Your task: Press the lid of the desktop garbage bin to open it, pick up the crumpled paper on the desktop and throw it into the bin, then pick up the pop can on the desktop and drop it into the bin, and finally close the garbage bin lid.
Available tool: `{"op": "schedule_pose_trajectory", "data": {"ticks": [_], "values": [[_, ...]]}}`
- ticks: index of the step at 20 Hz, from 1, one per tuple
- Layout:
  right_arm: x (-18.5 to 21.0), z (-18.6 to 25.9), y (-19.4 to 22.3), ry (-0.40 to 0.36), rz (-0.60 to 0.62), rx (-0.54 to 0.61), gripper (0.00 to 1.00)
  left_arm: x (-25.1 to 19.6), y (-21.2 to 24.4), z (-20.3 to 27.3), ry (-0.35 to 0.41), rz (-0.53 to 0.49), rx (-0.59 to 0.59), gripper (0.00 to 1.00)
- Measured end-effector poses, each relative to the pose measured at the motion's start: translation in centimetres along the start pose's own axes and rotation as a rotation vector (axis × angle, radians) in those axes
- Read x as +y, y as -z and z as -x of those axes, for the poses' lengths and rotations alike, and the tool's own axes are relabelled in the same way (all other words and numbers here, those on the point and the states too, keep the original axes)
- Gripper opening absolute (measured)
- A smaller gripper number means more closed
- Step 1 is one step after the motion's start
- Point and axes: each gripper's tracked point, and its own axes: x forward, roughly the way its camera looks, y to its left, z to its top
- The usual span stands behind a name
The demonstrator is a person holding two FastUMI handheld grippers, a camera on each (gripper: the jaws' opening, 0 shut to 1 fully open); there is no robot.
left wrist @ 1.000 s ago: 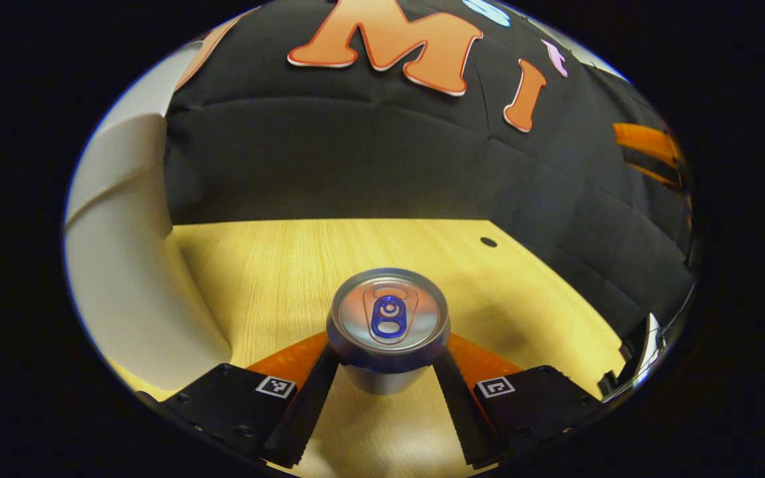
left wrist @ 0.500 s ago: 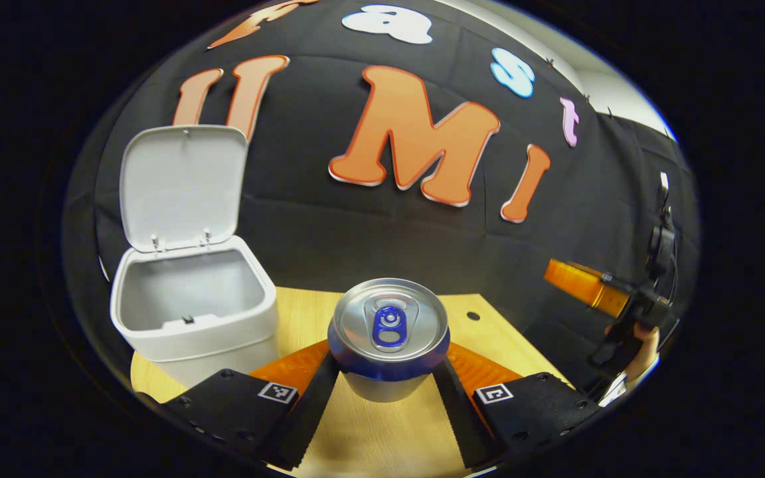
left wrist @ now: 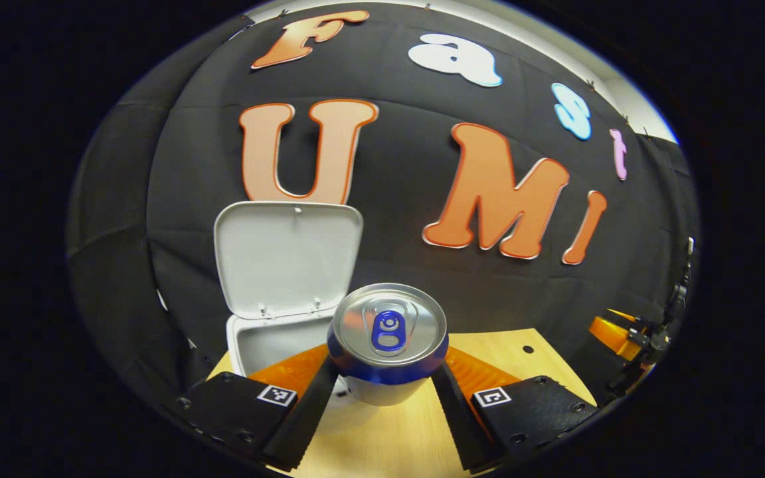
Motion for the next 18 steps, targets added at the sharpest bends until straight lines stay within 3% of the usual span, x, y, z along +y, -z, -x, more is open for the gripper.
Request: {"op": "schedule_pose_trajectory", "data": {"ticks": [5,9,18], "values": [[-0.1,0.6,-0.6,0.014,-0.002,-0.017,0.94,5.7,2.6,-5.2,-0.099,-0.041,0.155,0.82],[-0.8,1.2,-0.2,0.041,-0.017,-0.013,0.94,6.8,6.2,-6.7,-0.1,0.054,0.242,0.84],[-0.5,1.0,0.5,0.041,-0.042,0.002,0.94,5.7,3.0,-4.0,-0.097,0.018,0.109,0.96]]}}
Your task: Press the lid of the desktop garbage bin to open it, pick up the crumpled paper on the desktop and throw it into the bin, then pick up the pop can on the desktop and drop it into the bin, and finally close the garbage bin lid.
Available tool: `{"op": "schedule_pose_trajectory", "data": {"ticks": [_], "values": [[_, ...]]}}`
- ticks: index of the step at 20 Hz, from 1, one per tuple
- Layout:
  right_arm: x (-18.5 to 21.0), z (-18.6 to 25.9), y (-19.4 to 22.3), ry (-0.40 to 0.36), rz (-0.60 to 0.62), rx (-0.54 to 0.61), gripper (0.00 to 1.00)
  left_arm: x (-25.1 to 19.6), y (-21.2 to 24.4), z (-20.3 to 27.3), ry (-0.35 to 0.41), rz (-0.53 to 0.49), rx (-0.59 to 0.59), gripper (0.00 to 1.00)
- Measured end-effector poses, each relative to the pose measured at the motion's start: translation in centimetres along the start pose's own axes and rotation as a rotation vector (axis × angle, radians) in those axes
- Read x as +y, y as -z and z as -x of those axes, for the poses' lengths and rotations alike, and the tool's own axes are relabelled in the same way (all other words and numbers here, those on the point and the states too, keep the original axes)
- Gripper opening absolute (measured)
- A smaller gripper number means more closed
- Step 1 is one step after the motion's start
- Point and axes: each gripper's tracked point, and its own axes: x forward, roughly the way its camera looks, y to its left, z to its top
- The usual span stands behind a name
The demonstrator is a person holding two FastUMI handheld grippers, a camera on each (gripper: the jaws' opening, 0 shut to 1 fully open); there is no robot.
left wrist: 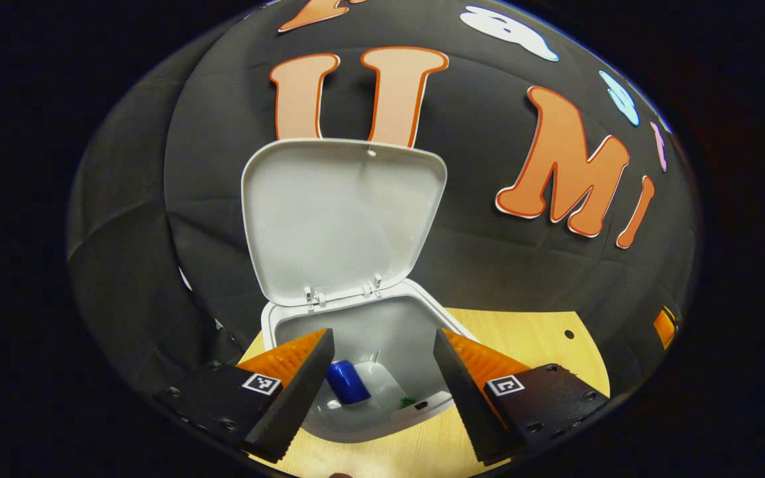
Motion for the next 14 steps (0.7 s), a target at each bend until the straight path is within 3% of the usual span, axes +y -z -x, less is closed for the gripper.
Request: {"op": "schedule_pose_trajectory", "data": {"ticks": [5,9,14], "values": [[0.9,-0.1,0.1,-0.028,-0.001,0.005,0.94,-0.2,-5.2,2.4,-0.026,-0.056,-0.179,0.95],[0.8,-0.2,-0.4,-0.039,-0.005,-0.001,0.94,-2.3,-10.3,4.4,0.084,-0.089,-0.26,0.94],[1.3,-0.4,-1.1,-0.067,-0.027,-0.015,0.94,0.8,-20.0,5.3,-0.054,-0.228,-0.346,0.94]]}}
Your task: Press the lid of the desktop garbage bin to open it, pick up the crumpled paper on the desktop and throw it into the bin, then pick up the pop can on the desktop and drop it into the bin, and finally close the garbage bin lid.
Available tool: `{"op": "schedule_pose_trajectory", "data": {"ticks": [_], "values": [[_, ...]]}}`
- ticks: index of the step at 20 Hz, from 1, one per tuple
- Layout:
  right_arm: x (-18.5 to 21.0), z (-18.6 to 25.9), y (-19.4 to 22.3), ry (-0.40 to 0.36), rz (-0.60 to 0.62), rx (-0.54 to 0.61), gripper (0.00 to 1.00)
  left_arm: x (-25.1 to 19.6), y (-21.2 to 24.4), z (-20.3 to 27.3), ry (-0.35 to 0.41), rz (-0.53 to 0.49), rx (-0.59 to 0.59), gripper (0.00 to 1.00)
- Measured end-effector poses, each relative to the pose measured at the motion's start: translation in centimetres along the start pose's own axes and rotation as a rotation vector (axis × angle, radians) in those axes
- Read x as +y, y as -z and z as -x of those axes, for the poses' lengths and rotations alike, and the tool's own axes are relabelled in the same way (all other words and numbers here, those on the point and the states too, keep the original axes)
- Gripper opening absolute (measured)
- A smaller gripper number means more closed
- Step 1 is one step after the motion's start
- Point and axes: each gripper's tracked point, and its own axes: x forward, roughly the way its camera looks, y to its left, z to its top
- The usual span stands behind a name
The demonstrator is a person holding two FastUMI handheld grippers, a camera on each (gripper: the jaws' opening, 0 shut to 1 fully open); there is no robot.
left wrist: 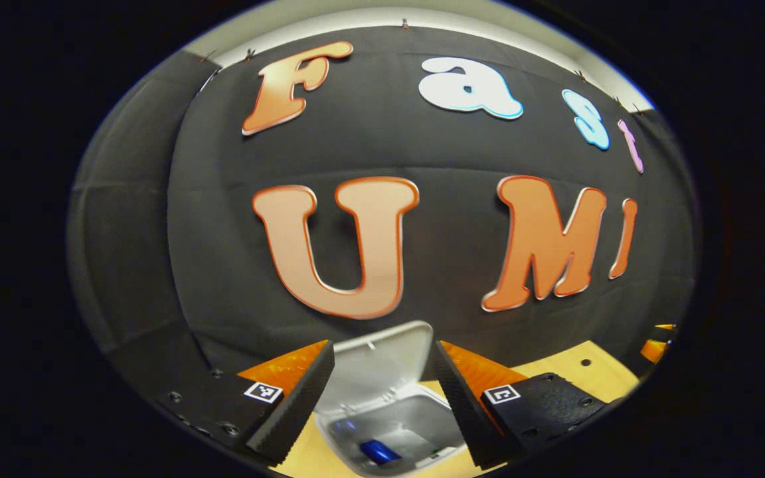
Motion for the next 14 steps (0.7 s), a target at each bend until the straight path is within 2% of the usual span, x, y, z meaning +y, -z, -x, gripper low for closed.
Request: {"op": "schedule_pose_trajectory", "data": {"ticks": [3,6,11,13,14], "values": [[0.5,-0.1,0.1,-0.019,-0.018,0.007,0.94,0.9,-3.8,-2.9,0.028,-0.029,0.045,0.93],[0.6,-0.1,0.3,-0.032,-0.016,0.015,0.94,2.0,-5.0,-6.5,0.063,-0.058,0.176,0.93],[0.0,0.3,0.0,-0.026,-0.022,0.014,0.94,4.5,0.5,-10.1,0.024,-0.084,0.564,0.95],[-0.8,0.6,-0.3,-0.01,-0.02,0.006,0.94,4.9,2.8,-11.4,-0.005,-0.074,0.631,0.96],[-1.3,0.7,-0.4,0.0,-0.016,0.004,0.94,4.5,3.1,-11.7,0.005,-0.042,0.639,0.96]]}}
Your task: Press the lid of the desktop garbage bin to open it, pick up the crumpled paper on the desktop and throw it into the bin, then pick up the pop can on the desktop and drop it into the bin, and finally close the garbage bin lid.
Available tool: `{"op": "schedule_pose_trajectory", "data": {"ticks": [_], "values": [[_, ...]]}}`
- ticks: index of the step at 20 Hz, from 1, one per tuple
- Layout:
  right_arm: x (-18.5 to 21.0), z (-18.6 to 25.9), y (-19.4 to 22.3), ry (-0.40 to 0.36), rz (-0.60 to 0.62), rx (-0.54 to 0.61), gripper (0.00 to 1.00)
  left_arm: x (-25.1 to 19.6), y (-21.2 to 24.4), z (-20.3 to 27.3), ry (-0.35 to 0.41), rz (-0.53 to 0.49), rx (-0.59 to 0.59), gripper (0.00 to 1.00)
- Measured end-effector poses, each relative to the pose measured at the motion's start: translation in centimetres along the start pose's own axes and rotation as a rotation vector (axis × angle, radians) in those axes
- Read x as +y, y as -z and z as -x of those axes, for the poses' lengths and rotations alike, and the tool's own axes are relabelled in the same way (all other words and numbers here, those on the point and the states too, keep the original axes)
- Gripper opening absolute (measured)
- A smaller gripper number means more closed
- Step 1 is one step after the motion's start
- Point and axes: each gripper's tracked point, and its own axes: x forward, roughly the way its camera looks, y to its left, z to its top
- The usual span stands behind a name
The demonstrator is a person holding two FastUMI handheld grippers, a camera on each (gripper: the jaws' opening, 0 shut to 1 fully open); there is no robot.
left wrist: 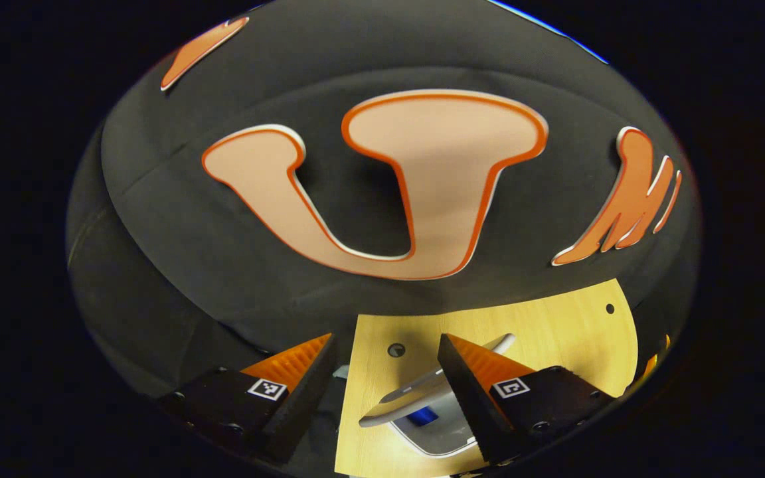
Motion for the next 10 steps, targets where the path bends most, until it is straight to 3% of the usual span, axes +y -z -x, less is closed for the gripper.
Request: {"op": "schedule_pose_trajectory", "data": {"ticks": [6,10], "values": [[-1.5,0.3,0.1,0.025,-0.05,0.007,0.94,-2.6,3.8,-2.0,0.13,0.137,0.08,0.98],[-0.9,-0.2,0.4,0.003,-0.061,0.015,0.94,-5.0,7.1,-1.1,0.194,0.116,0.089,0.98]]}}
